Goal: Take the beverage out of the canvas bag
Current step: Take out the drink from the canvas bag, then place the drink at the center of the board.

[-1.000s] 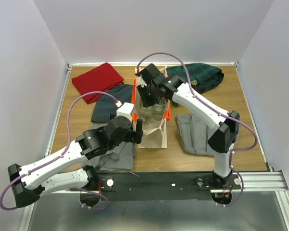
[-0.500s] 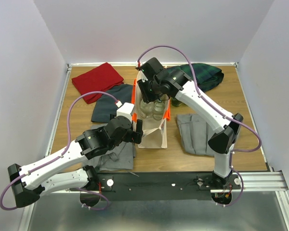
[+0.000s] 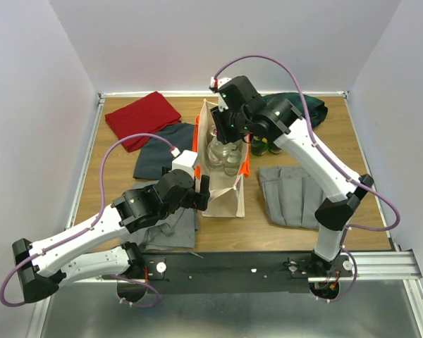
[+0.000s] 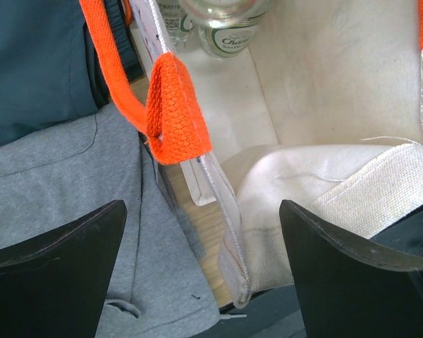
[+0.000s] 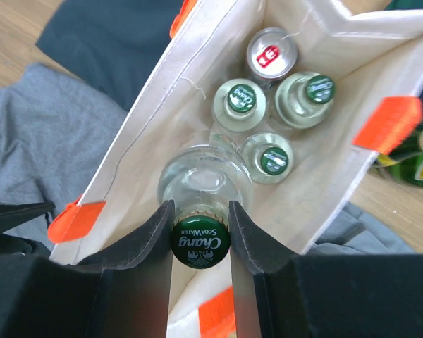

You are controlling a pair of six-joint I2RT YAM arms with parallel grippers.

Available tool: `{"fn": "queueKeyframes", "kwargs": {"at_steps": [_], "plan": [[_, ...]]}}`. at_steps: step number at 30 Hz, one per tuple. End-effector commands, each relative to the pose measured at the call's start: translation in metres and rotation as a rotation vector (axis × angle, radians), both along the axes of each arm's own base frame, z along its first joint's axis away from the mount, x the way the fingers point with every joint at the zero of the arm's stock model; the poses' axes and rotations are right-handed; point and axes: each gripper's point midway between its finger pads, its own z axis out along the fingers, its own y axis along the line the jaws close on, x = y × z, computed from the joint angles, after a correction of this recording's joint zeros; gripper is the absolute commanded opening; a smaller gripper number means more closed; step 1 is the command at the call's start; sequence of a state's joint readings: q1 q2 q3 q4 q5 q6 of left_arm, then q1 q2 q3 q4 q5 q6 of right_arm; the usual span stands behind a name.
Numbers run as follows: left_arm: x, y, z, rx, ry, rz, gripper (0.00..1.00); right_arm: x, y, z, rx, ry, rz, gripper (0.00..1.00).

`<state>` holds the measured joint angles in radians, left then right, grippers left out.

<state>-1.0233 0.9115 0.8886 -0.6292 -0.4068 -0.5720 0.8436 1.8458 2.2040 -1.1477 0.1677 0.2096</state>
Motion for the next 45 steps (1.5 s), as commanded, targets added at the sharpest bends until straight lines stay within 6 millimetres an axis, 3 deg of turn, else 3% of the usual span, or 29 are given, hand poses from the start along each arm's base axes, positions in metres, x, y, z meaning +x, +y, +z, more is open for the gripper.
{"fn": "queueKeyframes", "kwargs": {"at_steps": [1, 21, 34, 40, 45], "plan": [[-0.004, 0.001, -0.002, 0.032, 0.014, -0.029, 0.99, 0.000, -0.012, 0.084, 0.168, -0.197, -0.055, 0.01], [-0.004, 0.001, -0.003, 0.047, 0.007, -0.037, 0.99, 0.012, -0.058, 0.146, 0.187, -0.415, -0.227, 0.01], [-0.004, 0.003, -0.003, 0.043, 0.004, -0.035, 0.99, 0.018, -0.110, 0.179, 0.170, -0.586, -0.449, 0.01], [-0.004, 0.004, -0.004, 0.044, 0.005, -0.032, 0.99, 0.020, -0.140, 0.177, 0.076, -0.633, -0.573, 0.01], [-0.004, 0.002, -0.004, 0.045, 0.006, -0.035, 0.99, 0.024, -0.159, 0.164, 0.053, -0.617, -0.632, 0.01]]}}
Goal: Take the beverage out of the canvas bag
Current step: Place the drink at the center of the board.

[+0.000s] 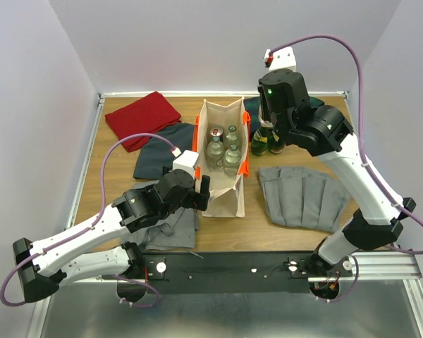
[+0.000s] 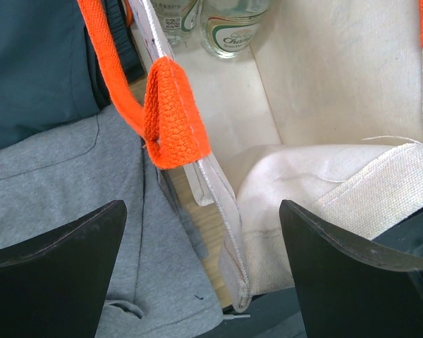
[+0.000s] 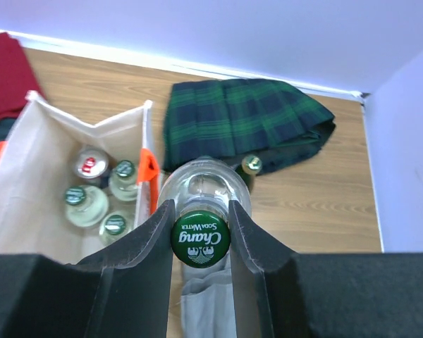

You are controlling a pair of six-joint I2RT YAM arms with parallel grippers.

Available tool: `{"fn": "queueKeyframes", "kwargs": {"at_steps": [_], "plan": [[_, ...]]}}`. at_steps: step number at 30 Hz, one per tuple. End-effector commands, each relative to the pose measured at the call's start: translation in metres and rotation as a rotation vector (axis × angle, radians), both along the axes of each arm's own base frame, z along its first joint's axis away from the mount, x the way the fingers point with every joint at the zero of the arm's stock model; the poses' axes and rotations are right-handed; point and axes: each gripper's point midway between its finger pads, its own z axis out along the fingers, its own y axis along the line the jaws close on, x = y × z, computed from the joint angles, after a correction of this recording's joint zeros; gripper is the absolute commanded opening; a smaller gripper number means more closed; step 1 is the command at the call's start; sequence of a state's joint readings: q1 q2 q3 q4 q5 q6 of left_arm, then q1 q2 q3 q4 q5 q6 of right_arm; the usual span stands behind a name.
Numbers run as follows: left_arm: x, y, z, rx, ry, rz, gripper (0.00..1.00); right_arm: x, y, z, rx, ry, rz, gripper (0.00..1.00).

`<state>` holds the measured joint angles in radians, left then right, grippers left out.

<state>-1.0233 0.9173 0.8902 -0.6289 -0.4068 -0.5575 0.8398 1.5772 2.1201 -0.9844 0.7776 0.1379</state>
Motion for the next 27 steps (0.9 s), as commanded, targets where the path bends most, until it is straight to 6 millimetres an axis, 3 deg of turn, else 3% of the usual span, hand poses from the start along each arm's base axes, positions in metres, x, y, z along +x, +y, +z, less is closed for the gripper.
{"fn": "queueKeyframes", "kwargs": {"at_steps": [1, 5, 13, 16, 19, 27], "plan": [[-0.004, 0.002, -0.004, 0.031, 0.011, -0.027, 0.99, 0.008, -0.041, 0.035, 0.120, -0.129, -0.150, 0.01], [-0.005, 0.002, -0.004, 0.033, 0.011, -0.030, 0.99, 0.022, -0.081, 0.016, 0.145, -0.079, -0.212, 0.01], [-0.004, 0.003, -0.002, 0.030, 0.012, -0.022, 0.99, 0.055, -0.140, -0.043, 0.161, 0.043, -0.295, 0.01], [-0.005, 0.004, -0.003, 0.032, 0.015, -0.018, 0.99, 0.064, -0.155, -0.052, 0.200, 0.046, -0.294, 0.01], [-0.005, 0.003, -0.003, 0.033, 0.015, -0.020, 0.99, 0.074, -0.168, -0.073, 0.228, 0.077, -0.305, 0.01], [-0.003, 0.003, -0.005, 0.044, 0.018, -0.017, 0.99, 0.092, -0.180, -0.105, 0.243, 0.054, -0.331, 0.01]]}}
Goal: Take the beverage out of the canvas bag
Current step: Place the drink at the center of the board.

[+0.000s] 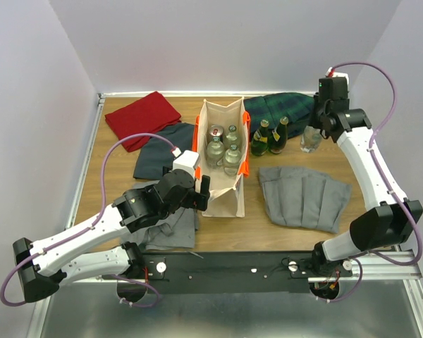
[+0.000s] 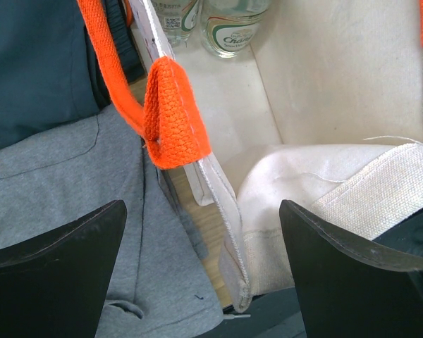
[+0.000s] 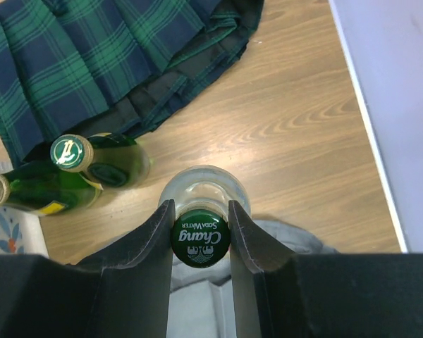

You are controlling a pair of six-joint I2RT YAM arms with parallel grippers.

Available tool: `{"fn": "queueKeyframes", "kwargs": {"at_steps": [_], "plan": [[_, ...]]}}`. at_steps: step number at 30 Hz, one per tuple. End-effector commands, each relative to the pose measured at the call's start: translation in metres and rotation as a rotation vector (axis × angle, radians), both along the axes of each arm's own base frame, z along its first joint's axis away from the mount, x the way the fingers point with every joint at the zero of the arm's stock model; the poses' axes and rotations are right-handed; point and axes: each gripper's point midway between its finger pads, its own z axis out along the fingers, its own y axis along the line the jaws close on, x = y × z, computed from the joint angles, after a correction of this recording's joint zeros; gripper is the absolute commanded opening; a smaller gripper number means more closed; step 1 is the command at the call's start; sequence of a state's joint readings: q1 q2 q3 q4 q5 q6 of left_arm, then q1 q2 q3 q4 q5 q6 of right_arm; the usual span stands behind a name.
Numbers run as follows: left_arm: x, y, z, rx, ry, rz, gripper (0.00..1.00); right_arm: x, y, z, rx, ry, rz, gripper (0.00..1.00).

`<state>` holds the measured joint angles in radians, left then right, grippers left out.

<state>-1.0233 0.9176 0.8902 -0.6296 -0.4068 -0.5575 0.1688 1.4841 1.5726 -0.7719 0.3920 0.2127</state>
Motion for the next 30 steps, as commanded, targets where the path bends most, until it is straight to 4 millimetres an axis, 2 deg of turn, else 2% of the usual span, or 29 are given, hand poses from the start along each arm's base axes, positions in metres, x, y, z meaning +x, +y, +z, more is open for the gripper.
{"fn": "queueKeyframes", "kwargs": {"at_steps": [1, 12, 30], "plan": [[-0.003, 0.002, -0.005, 0.044, 0.018, -0.017, 0.99, 0.028, 0.005, 0.044, 0.068, -0.267, 0.008, 0.01], [-0.001, 0.003, -0.006, 0.061, 0.017, -0.010, 0.99, 0.054, 0.002, 0.007, 0.065, -0.306, -0.024, 0.01], [0.001, 0.007, -0.008, 0.084, 0.015, 0.010, 0.99, 0.084, 0.004, -0.034, 0.075, -0.273, -0.041, 0.01]]}}
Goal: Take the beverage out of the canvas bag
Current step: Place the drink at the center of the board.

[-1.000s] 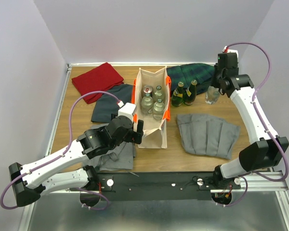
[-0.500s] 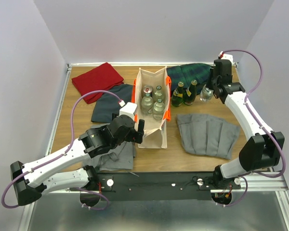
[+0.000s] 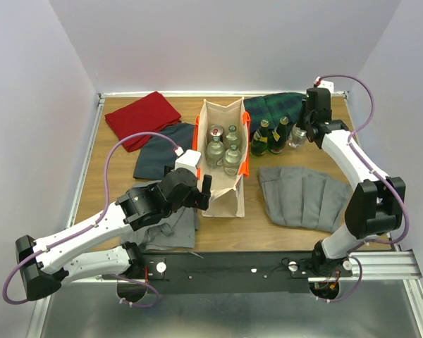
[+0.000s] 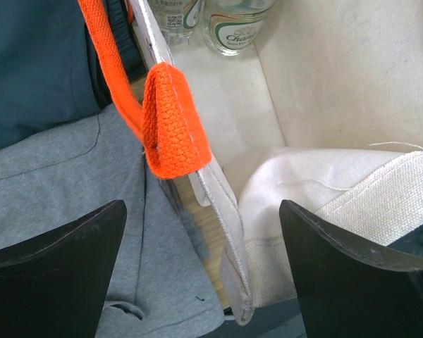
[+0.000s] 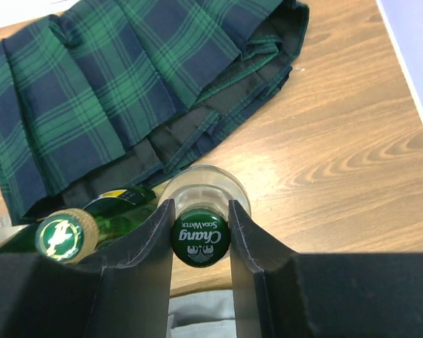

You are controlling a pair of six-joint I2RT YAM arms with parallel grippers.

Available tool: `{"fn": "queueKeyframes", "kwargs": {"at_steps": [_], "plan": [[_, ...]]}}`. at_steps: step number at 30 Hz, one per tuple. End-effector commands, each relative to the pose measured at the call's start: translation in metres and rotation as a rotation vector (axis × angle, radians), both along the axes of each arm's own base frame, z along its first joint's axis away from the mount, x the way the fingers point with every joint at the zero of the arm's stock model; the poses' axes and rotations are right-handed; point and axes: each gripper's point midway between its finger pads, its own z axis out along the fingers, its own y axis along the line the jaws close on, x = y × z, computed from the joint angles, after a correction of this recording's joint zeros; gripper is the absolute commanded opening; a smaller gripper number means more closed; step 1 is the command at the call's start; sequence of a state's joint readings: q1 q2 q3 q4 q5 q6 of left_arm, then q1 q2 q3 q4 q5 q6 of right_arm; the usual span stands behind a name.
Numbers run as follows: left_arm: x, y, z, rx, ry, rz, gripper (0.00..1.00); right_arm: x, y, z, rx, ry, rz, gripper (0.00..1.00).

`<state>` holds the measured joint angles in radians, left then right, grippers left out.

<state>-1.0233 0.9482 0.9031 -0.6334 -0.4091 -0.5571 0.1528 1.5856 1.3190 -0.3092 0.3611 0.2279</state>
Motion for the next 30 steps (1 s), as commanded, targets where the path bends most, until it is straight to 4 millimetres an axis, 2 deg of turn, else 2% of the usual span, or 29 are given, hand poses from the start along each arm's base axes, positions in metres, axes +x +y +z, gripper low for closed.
{"fn": "queueKeyframes", "kwargs": {"at_steps": [1, 10, 27, 28, 29, 30], "plan": [[-0.001, 0.010, -0.005, 0.065, 0.004, 0.009, 0.99, 0.027, -0.005, 0.034, 0.031, -0.160, -0.045, 0.01], [0.000, 0.011, -0.007, 0.074, 0.008, 0.017, 0.99, 0.034, 0.002, 0.014, 0.042, -0.107, -0.015, 0.01], [0.000, 0.010, -0.008, 0.080, 0.010, 0.018, 0.99, 0.035, 0.011, -0.007, 0.075, -0.058, 0.025, 0.01], [0.000, 0.010, -0.008, 0.078, 0.010, 0.017, 0.99, 0.034, 0.011, -0.010, 0.073, -0.044, 0.027, 0.02], [0.000, 0.011, -0.008, 0.081, 0.011, 0.018, 0.99, 0.034, 0.012, -0.010, 0.072, -0.038, 0.026, 0.08], [0.000, 0.010, -0.008, 0.080, 0.012, 0.016, 0.99, 0.034, 0.011, -0.013, 0.071, -0.027, 0.026, 0.24]]}}
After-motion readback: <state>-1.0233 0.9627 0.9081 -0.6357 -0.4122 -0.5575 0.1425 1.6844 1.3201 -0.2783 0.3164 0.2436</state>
